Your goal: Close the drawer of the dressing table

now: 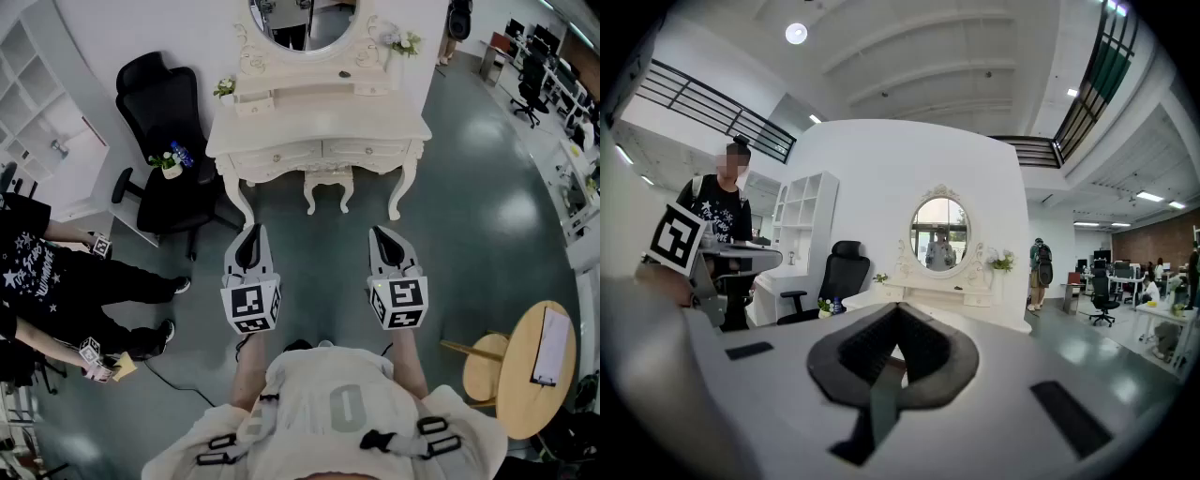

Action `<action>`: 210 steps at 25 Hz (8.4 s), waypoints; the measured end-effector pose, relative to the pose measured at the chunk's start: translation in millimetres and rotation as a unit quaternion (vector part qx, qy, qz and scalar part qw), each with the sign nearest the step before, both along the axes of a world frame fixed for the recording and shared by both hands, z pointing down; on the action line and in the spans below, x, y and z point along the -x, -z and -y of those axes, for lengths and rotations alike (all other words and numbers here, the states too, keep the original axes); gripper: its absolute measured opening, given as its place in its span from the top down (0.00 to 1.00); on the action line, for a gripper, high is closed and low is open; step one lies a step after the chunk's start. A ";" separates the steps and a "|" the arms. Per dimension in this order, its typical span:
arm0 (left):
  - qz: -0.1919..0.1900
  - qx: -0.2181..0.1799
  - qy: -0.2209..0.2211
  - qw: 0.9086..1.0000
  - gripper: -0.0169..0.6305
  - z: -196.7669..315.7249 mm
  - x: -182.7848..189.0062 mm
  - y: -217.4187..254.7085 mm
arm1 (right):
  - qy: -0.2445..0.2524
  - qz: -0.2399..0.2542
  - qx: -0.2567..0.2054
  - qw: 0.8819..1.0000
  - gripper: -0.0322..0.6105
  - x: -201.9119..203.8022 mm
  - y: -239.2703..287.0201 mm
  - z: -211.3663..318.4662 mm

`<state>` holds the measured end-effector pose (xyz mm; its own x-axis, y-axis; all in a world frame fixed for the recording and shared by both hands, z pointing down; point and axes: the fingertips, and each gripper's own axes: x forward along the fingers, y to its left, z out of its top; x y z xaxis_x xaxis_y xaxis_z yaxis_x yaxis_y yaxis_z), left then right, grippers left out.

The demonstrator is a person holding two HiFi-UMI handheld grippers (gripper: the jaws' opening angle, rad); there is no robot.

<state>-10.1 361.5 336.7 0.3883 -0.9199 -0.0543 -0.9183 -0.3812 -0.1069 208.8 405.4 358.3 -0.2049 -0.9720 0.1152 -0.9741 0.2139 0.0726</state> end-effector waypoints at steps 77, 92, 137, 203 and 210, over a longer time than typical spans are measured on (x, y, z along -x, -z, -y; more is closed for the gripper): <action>-0.033 -0.027 0.003 0.999 0.94 403.7 21.1 51.5 | 0.001 0.034 -0.027 0.999 0.94 17.7 40.2 409.6; -0.027 -0.030 -0.003 0.999 0.94 526.3 12.5 49.2 | 0.005 0.039 -0.021 0.999 0.94 36.0 39.5 529.5; -0.027 0.041 0.024 0.998 0.51 554.6 -19.6 1.1 | 0.030 0.097 0.001 0.995 0.36 -12.2 4.8 580.8; -0.031 0.099 0.156 0.982 0.51 603.2 237.0 -49.9 | -0.036 0.056 0.220 0.973 0.64 235.6 -206.7 767.6; -0.029 0.106 0.161 0.981 0.51 601.9 237.4 -59.8 | -0.032 0.053 0.221 0.973 0.68 235.7 -211.0 771.5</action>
